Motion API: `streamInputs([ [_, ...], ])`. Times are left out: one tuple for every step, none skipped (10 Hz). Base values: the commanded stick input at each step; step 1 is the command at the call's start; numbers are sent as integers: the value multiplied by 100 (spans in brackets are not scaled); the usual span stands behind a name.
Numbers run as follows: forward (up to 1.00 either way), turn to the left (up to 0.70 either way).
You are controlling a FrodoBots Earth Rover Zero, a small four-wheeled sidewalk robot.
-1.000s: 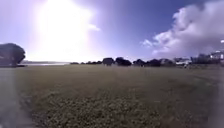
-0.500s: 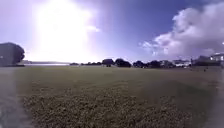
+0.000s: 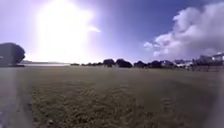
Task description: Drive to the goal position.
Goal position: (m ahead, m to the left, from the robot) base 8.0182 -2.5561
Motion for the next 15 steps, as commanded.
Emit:
streamInputs([
  [70, 1],
  [70, 0],
  [70, 0],
  [70, 0],
  [70, 0],
  [70, 0],
  [70, 0],
  [70, 0],
  [70, 0],
  [70, 0],
  [70, 0],
  [70, 0],
  [70, 0],
  [70, 0],
  [70, 0],
])
